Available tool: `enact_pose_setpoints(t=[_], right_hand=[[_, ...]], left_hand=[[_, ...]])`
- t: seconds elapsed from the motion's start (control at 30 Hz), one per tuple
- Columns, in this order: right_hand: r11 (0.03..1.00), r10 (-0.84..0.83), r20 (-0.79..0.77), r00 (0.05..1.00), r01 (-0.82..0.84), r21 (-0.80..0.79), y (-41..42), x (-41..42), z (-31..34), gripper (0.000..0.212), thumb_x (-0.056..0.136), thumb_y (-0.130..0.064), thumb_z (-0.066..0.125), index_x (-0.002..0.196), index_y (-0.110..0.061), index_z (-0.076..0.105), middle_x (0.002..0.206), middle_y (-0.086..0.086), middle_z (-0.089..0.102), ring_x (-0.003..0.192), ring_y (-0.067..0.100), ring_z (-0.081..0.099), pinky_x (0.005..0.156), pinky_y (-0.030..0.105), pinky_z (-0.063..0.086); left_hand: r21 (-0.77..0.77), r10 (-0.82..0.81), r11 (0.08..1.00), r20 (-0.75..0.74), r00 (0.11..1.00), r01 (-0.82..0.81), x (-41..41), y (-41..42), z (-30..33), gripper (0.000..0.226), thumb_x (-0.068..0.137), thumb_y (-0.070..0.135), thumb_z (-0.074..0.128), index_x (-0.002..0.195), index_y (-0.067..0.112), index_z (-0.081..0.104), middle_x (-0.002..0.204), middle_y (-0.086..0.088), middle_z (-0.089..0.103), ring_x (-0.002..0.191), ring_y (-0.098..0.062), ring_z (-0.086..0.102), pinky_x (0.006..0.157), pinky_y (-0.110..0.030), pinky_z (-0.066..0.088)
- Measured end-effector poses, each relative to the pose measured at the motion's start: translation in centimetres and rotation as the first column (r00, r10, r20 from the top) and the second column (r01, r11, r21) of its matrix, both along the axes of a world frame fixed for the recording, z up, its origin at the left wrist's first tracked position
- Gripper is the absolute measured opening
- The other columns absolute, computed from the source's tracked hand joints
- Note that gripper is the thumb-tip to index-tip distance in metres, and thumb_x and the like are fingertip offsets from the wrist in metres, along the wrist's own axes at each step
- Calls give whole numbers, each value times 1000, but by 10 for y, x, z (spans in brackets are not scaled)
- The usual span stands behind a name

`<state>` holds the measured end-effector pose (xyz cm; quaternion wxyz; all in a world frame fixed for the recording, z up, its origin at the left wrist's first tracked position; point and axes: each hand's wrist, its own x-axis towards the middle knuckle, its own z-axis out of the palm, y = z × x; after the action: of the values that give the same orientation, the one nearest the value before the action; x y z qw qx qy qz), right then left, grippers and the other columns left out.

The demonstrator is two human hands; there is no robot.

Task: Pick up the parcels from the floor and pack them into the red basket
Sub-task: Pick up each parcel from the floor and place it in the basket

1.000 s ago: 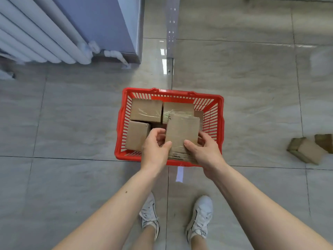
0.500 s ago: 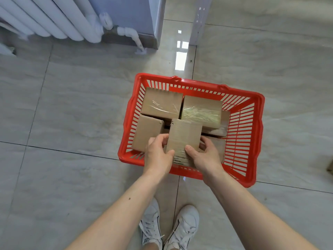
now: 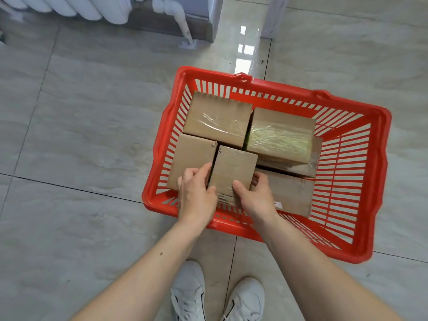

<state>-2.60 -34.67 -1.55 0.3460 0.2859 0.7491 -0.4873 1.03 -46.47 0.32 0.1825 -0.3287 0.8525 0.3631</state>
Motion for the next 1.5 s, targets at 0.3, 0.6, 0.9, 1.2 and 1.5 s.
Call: enact_pose_setpoints(t=[0.3,0.6,0.9,1.2,1.5], right_hand=[[993,71,20,997,-73,89,25,0,69,63,93,-34,63,146,-13,37,149,8,47,133,26,48,103,36,44],[988,-126,-43,991,130,79,72,-14,187,58,92,-35,62,141,-15,38,129,3,58,115,21,59,102,44,48],[920,-388,-129,912,392,4,144,-19,265,49,92,-36,61,131,-16,40,101,-7,62,107,22,65,98,50,51],[857,-508,-178,843,516,-5,254,-7,291,49,93,-33,58,135,-14,41,96,-13,59,111,22,63,102,48,49],[823,-558,-138,818,567,28,418,28,278,52,92,-36,60,135,-15,42,97,-17,58,114,22,63,102,49,49]], left_hand=[[53,49,997,9,999,-49,3,11,57,45,90,12,63,133,23,57,120,-2,57,118,-25,52,102,-44,45],[190,-5,982,-51,999,15,-29,51,177,33,92,18,58,126,16,59,119,-4,57,110,-20,57,103,-39,46],[255,-146,951,-121,982,173,-59,113,263,31,94,23,57,124,17,58,113,-2,62,104,-18,59,97,-38,49],[304,-271,904,-138,953,301,-68,225,297,28,94,23,57,121,19,59,95,11,62,94,-12,61,93,-36,51],[317,-329,881,-120,937,351,-45,384,287,25,92,21,59,116,14,62,107,-3,66,96,-18,61,94,-35,49]])
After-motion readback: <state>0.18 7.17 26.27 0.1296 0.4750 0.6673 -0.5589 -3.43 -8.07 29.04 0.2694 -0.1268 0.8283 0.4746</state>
